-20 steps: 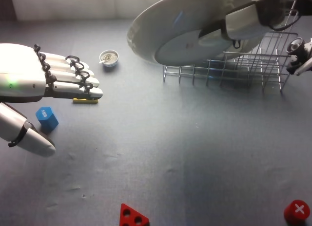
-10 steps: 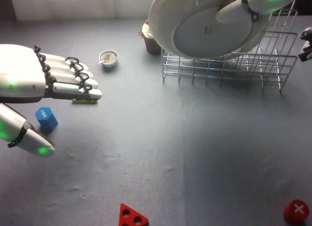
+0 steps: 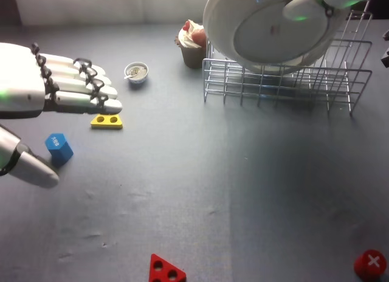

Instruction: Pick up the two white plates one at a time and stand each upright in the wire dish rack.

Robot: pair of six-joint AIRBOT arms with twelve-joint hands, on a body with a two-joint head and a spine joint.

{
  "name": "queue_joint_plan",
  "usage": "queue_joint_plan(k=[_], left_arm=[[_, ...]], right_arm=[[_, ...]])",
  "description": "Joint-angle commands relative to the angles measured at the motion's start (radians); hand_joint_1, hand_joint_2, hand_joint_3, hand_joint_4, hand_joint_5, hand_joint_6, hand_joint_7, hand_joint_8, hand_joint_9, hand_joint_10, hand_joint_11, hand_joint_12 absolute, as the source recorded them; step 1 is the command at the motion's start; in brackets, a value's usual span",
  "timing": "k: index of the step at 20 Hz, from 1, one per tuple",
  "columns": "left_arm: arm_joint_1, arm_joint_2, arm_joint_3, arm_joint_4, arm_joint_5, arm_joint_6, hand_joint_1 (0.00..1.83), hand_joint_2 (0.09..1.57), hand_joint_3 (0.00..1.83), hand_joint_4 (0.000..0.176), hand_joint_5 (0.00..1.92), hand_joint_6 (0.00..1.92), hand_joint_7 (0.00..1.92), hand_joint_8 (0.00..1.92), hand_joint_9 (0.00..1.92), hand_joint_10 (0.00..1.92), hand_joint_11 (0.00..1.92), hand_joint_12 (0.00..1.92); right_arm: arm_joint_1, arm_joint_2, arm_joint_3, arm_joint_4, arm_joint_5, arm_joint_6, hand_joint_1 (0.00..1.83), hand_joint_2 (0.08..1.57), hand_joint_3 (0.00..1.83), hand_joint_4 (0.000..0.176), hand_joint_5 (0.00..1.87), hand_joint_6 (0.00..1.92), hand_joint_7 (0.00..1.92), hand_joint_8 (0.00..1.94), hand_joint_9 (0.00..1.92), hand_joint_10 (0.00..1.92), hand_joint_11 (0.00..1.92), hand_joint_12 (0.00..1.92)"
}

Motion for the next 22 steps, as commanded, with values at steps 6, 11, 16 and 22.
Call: queue_joint_plan(k=[6, 11, 16, 22], left_arm=[[-0.010, 0.010, -0.005, -0.092, -0.088, 0.000, 0.00, 0.99, 0.00, 0.000, 0.10, 0.01, 0.12, 0.01, 0.12, 0.01, 0.11, 0.01], [-0.010, 0.010, -0.012, -0.096, -0.126, 0.000, 0.01, 0.99, 0.00, 0.000, 0.10, 0.00, 0.11, 0.00, 0.10, 0.01, 0.11, 0.01], [-0.012, 0.003, -0.010, -0.132, -0.128, 0.000, 0.00, 0.99, 0.00, 0.000, 0.09, 0.01, 0.10, 0.01, 0.09, 0.00, 0.10, 0.01], [-0.014, 0.004, -0.029, -0.110, -0.118, 0.000, 0.00, 0.99, 0.00, 0.000, 0.08, 0.00, 0.09, 0.00, 0.08, 0.00, 0.10, 0.01]], right_arm=[[-0.019, -0.011, 0.055, 0.006, 0.086, 0.022, 1.40, 1.03, 0.00, 0.000, 1.00, 0.91, 1.21, 0.43, 1.23, 0.73, 1.41, 0.01], [-0.047, -0.032, 0.099, 0.006, 0.086, 0.029, 1.40, 1.03, 0.00, 0.000, 1.01, 0.92, 1.21, 0.43, 1.22, 0.72, 1.36, 0.14], [-0.048, -0.047, 0.128, 0.033, 0.086, 0.041, 1.40, 1.04, 0.00, 0.000, 1.00, 0.94, 1.19, 0.45, 1.20, 0.77, 1.37, 0.06], [-0.051, -0.073, 0.175, 0.131, 0.086, 0.041, 1.50, 1.01, 0.00, 0.000, 1.03, 0.81, 1.32, 0.08, 1.24, 0.55, 1.09, 1.21]])
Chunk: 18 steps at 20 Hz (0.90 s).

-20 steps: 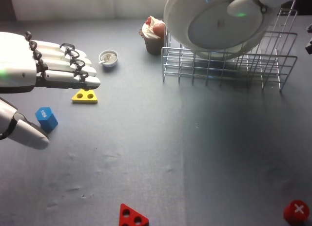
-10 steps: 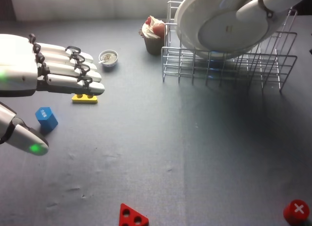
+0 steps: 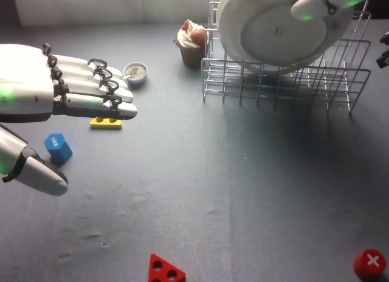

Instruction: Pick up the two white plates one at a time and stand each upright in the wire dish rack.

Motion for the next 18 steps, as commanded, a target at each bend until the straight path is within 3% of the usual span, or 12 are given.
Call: queue_joint_plan(k=[1, 2, 5, 6, 7, 8, 9, 11, 14, 15, 16, 18], left_arm=[[-0.018, 0.004, 0.001, -0.084, -0.054, -0.001, 0.00, 0.99, 0.00, 0.000, 0.07, 0.00, 0.09, 0.00, 0.08, 0.00, 0.09, 0.00], [-0.022, 0.004, 0.001, -0.091, -0.052, -0.001, 0.00, 0.99, 0.00, 0.000, 0.07, 0.00, 0.08, 0.00, 0.08, 0.00, 0.09, 0.00], [-0.028, 0.005, -0.006, -0.103, -0.051, -0.001, 0.00, 0.99, 0.00, 0.000, 0.07, 0.00, 0.09, 0.00, 0.09, 0.01, 0.10, 0.01], [-0.028, 0.005, -0.010, -0.100, -0.055, -0.001, 0.00, 0.99, 0.00, 0.000, 0.08, 0.00, 0.09, 0.00, 0.09, 0.00, 0.10, 0.01], [-0.029, 0.005, -0.014, -0.101, -0.060, -0.001, 0.00, 0.99, 0.00, 0.000, 0.09, 0.01, 0.10, 0.01, 0.09, 0.01, 0.10, 0.00], [-0.029, 0.005, -0.020, -0.095, -0.065, -0.001, 0.00, 0.99, 0.00, 0.000, 0.09, 0.01, 0.10, 0.01, 0.09, 0.00, 0.10, 0.00], [-0.032, 0.005, -0.025, -0.083, -0.061, -0.001, 0.00, 0.99, 0.00, 0.000, 0.09, 0.01, 0.11, 0.01, 0.11, 0.01, 0.12, 0.01], [-0.036, 0.005, -0.026, -0.069, -0.052, -0.001, 0.00, 0.99, 0.00, 0.000, 0.07, 0.00, 0.08, 0.00, 0.07, 0.00, 0.09, 0.00], [-0.036, 0.004, -0.031, -0.064, -0.049, -0.001, 0.00, 0.99, 0.00, 0.000, 0.07, 0.00, 0.10, 0.01, 0.09, 0.01, 0.10, 0.01], [-0.036, 0.004, -0.036, -0.058, -0.050, -0.001, 0.00, 0.99, 0.00, 0.000, 0.08, 0.00, 0.10, 0.01, 0.10, 0.01, 0.11, 0.01], [-0.036, 0.004, -0.041, -0.053, -0.049, -0.001, 0.00, 0.99, 0.00, 0.000, 0.08, 0.01, 0.10, 0.01, 0.10, 0.01, 0.11, 0.01], [-0.035, 0.004, -0.048, -0.049, -0.049, -0.001, 0.00, 0.99, 0.00, 0.000, 0.08, 0.00, 0.09, 0.00, 0.09, 0.00, 0.10, 0.00]], right_arm=[[0.010, 0.002, 0.012, 0.017, 0.085, 0.012, 1.50, 1.02, 0.00, 0.000, 1.02, 0.82, 1.33, 0.06, 1.24, 0.54, 1.08, 1.25], [0.008, -0.001, 0.018, 0.028, 0.085, 0.012, 1.50, 1.02, 0.00, 0.000, 1.02, 0.82, 1.33, 0.06, 1.24, 0.54, 1.08, 1.26], [0.002, -0.014, 0.035, 0.062, 0.085, 0.012, 1.40, 1.03, 0.00, 0.000, 1.01, 0.93, 1.20, 0.43, 1.21, 0.74, 1.29, 0.27], [0.001, -0.016, 0.039, 0.068, 0.085, 0.012, 1.48, 1.03, 0.00, 0.000, 0.99, 0.87, 1.23, 0.31, 1.22, 0.60, 1.13, 1.05], [0.000, -0.020, 0.043, 0.075, 0.085, 0.012, 1.50, 1.02, 0.00, 0.000, 1.00, 0.84, 1.26, 0.24, 1.22, 0.57, 1.09, 1.22], [-0.003, -0.023, 0.047, 0.078, 0.085, 0.012, 1.42, 1.02, 0.00, 0.000, 1.03, 0.87, 1.26, 0.30, 1.24, 0.65, 1.14, 0.72], [-0.006, -0.026, 0.050, 0.079, 0.083, 0.012, 1.48, 1.02, 0.00, 0.000, 1.00, 0.85, 1.27, 0.21, 1.22, 0.60, 1.09, 1.15], [-0.014, -0.031, 0.054, 0.080, 0.074, 0.013, 1.40, 1.03, 0.00, 0.000, 1.03, 0.89, 1.26, 0.31, 1.22, 0.72, 1.23, 0.41], [-0.036, -0.041, 0.068, 0.099, 0.067, 0.016, 1.40, 1.04, 0.00, 0.000, 0.99, 0.96, 1.18, 0.48, 1.18, 0.79, 1.33, 0.17], [-0.042, -0.046, 0.075, 0.100, 0.065, 0.018, 1.48, 1.03, 0.00, 0.000, 0.99, 0.90, 1.20, 0.35, 1.18, 0.67, 1.11, 1.06], [-0.050, -0.051, 0.081, 0.102, 0.062, 0.021, 1.41, 1.04, 0.00, 0.000, 1.00, 0.94, 1.18, 0.45, 1.18, 0.75, 1.12, 0.70], [-0.061, -0.057, 0.087, 0.103, 0.061, 0.025, 1.49, 1.03, 0.00, 0.000, 0.99, 0.87, 1.19, 0.35, 1.21, 0.60, 1.05, 1.28]])
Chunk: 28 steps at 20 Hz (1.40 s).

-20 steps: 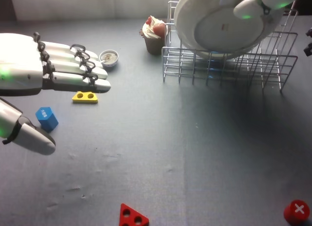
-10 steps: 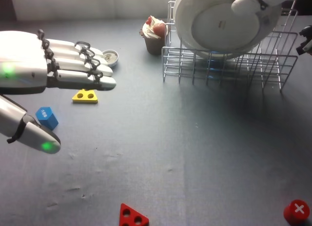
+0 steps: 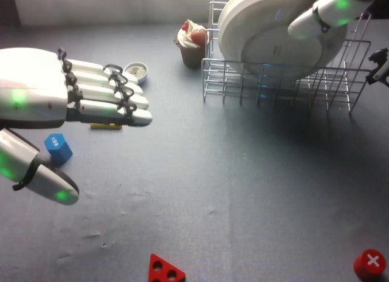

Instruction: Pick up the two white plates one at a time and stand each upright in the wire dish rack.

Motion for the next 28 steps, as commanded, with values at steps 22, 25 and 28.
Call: queue_joint_plan(k=[22, 25, 28], left_arm=[[-0.009, 0.007, -0.016, -0.064, -0.063, -0.001, 0.00, 0.98, 0.00, 0.000, 0.08, 0.00, 0.09, 0.00, 0.08, 0.00, 0.09, 0.00], [-0.009, 0.007, -0.008, -0.064, -0.068, -0.001, 0.00, 0.99, 0.00, 0.000, 0.09, 0.00, 0.10, 0.00, 0.09, 0.01, 0.11, 0.01], [-0.009, 0.007, -0.001, -0.061, -0.084, -0.001, 0.00, 0.99, 0.00, 0.000, 0.10, 0.01, 0.12, 0.01, 0.11, 0.01, 0.11, 0.01]], right_arm=[[0.035, 0.015, -0.020, 0.006, 0.065, 0.027, 0.81, 0.95, 0.00, 0.047, 0.46, 0.01, 0.46, 0.00, 0.41, 0.00, 0.45, 0.00], [0.043, 0.018, -0.024, 0.006, 0.065, 0.027, 0.80, 0.96, 0.00, 0.038, 0.46, 0.00, 0.46, 0.00, 0.40, 0.00, 0.43, 0.01], [0.062, 0.024, -0.028, 0.006, 0.065, 0.027, 0.84, 0.97, 0.00, 0.022, 0.46, 0.01, 0.45, 0.00, 0.39, 0.00, 0.43, 0.01]])
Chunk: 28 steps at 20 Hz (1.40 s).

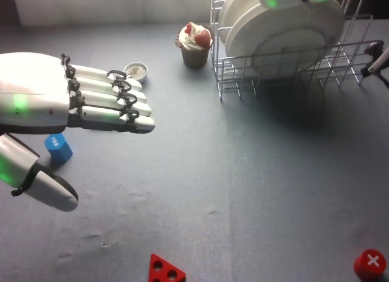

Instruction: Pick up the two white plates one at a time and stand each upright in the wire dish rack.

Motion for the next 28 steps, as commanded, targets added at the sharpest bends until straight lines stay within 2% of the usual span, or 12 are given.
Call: queue_joint_plan(k=[1, 4, 6, 8, 12, 14, 16, 19, 23, 24, 25, 28], left_arm=[[-0.010, 0.006, 0.004, -0.073, -0.064, -0.001, 0.00, 0.98, 0.00, 0.000, 0.10, 0.01, 0.11, 0.01, 0.10, 0.00, 0.10, 0.00], [-0.010, 0.006, 0.004, -0.072, -0.071, -0.001, 0.00, 0.99, 0.00, 0.000, 0.08, 0.00, 0.10, 0.00, 0.08, 0.01, 0.09, 0.01], [-0.010, 0.006, 0.004, -0.078, -0.072, -0.001, 0.00, 0.99, 0.00, 0.000, 0.09, 0.00, 0.11, 0.01, 0.09, 0.01, 0.09, 0.01], [-0.010, 0.006, 0.004, -0.082, -0.072, -0.001, 0.00, 0.98, 0.00, 0.000, 0.09, 0.00, 0.10, 0.00, 0.09, 0.01, 0.09, 0.00], [-0.009, 0.006, 0.004, -0.082, -0.079, -0.001, 0.00, 0.99, 0.00, 0.000, 0.07, 0.00, 0.08, 0.00, 0.07, 0.00, 0.08, 0.00], [-0.009, 0.006, 0.001, -0.080, -0.084, -0.001, 0.00, 0.98, 0.00, 0.000, 0.07, 0.00, 0.08, 0.00, 0.07, 0.00, 0.08, 0.00], [-0.009, 0.006, -0.002, -0.076, -0.083, -0.001, 0.00, 0.99, 0.00, 0.000, 0.07, 0.00, 0.08, 0.00, 0.07, 0.00, 0.09, 0.01], [-0.009, 0.007, -0.002, -0.074, -0.085, -0.001, 0.00, 0.98, 0.00, 0.000, 0.08, 0.00, 0.09, 0.00, 0.08, 0.00, 0.09, 0.00], [-0.009, 0.007, -0.003, -0.072, -0.087, -0.001, 0.00, 0.99, 0.00, 0.000, 0.09, 0.01, 0.09, 0.00, 0.08, 0.00, 0.09, 0.00], [-0.008, 0.010, -0.005, -0.069, -0.088, -0.001, 0.00, 0.98, 0.00, 0.000, 0.07, 0.00, 0.08, 0.00, 0.07, 0.00, 0.09, 0.00], [-0.008, 0.021, -0.009, -0.059, -0.086, -0.001, 0.00, 0.98, 0.00, 0.000, 0.07, 0.00, 0.08, 0.00, 0.08, 0.00, 0.09, 0.01], [-0.008, 0.023, -0.013, -0.056, -0.086, -0.001, 0.00, 0.98, 0.00, 0.000, 0.02, 0.00, 0.04, 0.00, 0.05, 0.00, 0.06, 0.00]], right_arm=[[0.020, 0.012, -0.003, 0.002, 0.058, 0.008, 0.85, 0.97, 0.00, 0.025, 0.46, 0.01, 0.47, 0.01, 0.41, 0.01, 0.44, 0.01], [0.040, 0.021, -0.015, -0.011, 0.057, 0.008, 0.80, 0.99, 0.01, 0.044, 0.43, 0.00, 0.47, 0.00, 0.41, 0.01, 0.44, 0.01], [0.049, 0.026, -0.024, -0.033, 0.057, 0.008, 0.82, 0.98, 0.00, 0.040, 0.45, 0.01, 0.49, 0.01, 0.42, 0.01, 0.44, 0.01], [0.061, 0.030, -0.038, -0.150, 0.077, 0.008, 0.83, 0.97, 0.00, 0.037, 0.46, 0.01, 0.50, 0.01, 0.45, 0.02, 0.44, 0.01], [0.026, 0.064, -0.128, -0.651, 0.361, 0.025, 0.87, 0.96, 0.00, 0.023, 0.46, 0.01, 0.48, 0.00, 0.44, 0.01, 0.46, 0.02], [-0.038, 0.094, -0.185, -0.974, 0.549, 0.028, 0.86, 0.98, 0.00, 0.023, 0.43, 0.00, 0.46, 0.00, 0.44, 0.00, 0.44, 0.01], [-0.093, 0.133, -0.238, -1.204, 0.675, 0.029, 0.83, 0.98, 0.00, 0.034, 0.44, 0.00, 0.47, 0.00, 0.45, 0.01, 0.45, 0.02], [-0.157, 0.191, -0.296, -1.485, 0.839, 0.028, 0.83, 0.99, 0.00, 0.037, 0.41, 0.00, 0.43, 0.00, 0.41, 0.00, 0.43, 0.00], [-0.197, 0.288, -0.384, -1.655, 0.896, 0.053, 0.86, 0.97, 0.00, 0.041, 0.40, 0.01, 0.41, 0.00, 0.40, 0.00, 0.42, 0.00], [-0.192, 0.311, -0.402, -1.714, 0.893, 0.194, 0.83, 0.98, 0.00, 0.049, 0.39, 0.00, 0.39, 0.00, 0.39, 0.00, 0.40, 0.00], [-0.188, 0.316, -0.408, -1.725, 0.893, 0.240, 0.84, 0.97, 0.00, 0.052, 0.38, 0.00, 0.39, 0.00, 0.38, 0.00, 0.40, 0.00], [-0.195, 0.324, -0.411, -1.731, 0.894, 0.271, 0.84, 0.95, 0.00, 0.060, 0.34, 0.00, 0.38, 0.00, 0.36, 0.00, 0.40, 0.00]])
